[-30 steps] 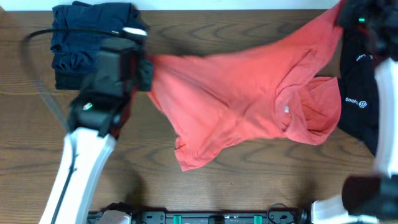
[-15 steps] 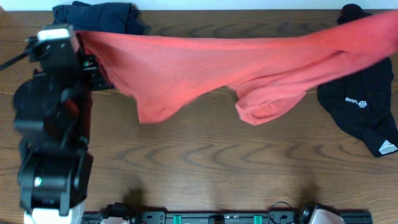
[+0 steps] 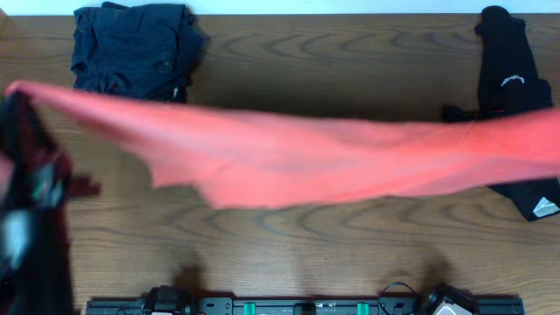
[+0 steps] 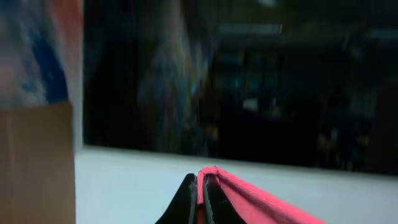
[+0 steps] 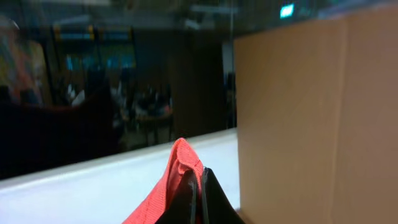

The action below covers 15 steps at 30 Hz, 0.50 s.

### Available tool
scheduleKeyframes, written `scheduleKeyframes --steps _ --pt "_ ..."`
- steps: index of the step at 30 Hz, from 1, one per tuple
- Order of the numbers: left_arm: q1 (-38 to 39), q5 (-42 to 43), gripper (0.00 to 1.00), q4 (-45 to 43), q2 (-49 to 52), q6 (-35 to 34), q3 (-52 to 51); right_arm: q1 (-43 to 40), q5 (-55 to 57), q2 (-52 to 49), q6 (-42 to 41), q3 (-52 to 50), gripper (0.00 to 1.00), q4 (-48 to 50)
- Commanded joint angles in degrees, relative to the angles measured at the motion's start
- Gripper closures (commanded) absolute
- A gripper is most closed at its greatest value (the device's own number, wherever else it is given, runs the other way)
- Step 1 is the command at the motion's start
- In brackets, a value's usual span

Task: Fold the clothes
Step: 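Lift the shirt with both grippers and spread it across the table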

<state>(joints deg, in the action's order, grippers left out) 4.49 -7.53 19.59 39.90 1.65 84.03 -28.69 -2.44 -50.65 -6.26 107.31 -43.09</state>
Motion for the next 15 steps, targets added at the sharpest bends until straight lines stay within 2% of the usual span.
scheduleKeyframes --steps 1,8,15 --pt "-0.3 -0.9 0.94 0.9 -2.7 -0.3 3.0 0.3 3.5 1.5 3.1 3.1 0.99 -0.4" --pt "-0.3 -0.9 0.94 4.7 -1.8 -0.2 3.1 0.6 3.8 1.0 5.3 6.1 0.99 -0.6" --pt "-0.3 -1.1 0.94 8.8 5.9 -0.2 3.1 0.6 -5.6 -7.1 7.3 6.1 0.99 -4.2"
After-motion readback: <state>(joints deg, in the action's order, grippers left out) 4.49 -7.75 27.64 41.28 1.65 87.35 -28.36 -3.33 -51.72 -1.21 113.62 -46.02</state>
